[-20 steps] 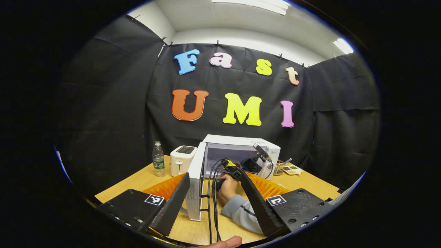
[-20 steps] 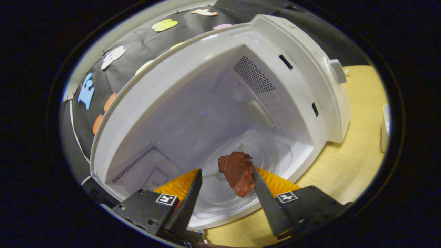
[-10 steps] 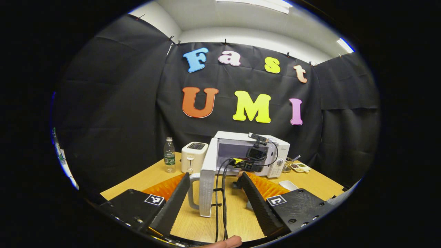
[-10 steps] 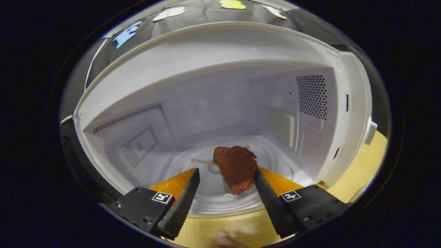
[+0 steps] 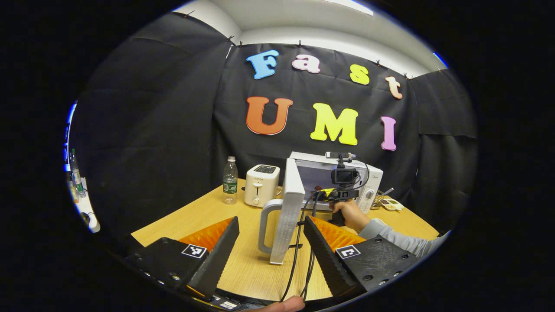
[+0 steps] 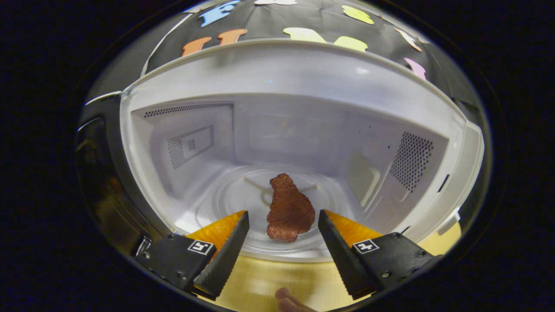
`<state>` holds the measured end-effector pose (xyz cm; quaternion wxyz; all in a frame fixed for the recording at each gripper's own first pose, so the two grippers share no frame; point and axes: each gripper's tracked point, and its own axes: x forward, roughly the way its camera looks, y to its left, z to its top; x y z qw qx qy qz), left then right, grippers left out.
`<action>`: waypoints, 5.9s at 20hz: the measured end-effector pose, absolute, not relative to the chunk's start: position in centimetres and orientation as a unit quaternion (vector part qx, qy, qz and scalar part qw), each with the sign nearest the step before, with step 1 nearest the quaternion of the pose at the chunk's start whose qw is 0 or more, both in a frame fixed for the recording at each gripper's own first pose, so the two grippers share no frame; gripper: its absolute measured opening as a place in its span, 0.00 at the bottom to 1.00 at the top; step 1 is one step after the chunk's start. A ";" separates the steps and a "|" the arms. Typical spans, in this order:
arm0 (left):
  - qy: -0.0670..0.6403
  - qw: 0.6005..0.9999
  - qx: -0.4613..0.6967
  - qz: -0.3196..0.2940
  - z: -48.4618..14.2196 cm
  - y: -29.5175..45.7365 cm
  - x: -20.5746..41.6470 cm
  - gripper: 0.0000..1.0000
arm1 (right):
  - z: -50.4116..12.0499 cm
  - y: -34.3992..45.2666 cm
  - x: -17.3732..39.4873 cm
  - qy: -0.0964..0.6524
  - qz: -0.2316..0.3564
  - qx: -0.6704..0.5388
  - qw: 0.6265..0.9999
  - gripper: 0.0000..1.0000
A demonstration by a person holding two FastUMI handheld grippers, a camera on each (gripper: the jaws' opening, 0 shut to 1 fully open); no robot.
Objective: Open the microwave oven with the left hand, put the food in, and close the microwave oven.
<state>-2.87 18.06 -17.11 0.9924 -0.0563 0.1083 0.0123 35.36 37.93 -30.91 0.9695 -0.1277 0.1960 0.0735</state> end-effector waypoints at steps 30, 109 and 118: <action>0.082 0.996 -0.003 -0.017 -22.8 21.1 6.7 0.00 | -4.0 19.1 -1.3 -0.102 0.196 -0.117 0.968 0.96; 0.187 0.980 -0.043 -0.054 -26.0 -5.9 24.1 0.00 | -13.5 -1.9 4.9 0.049 0.034 -0.079 0.995 0.96; 0.096 0.994 0.021 -0.037 -15.0 -3.9 10.8 0.93 | -11.6 -0.5 2.4 0.052 0.018 -0.074 0.996 0.96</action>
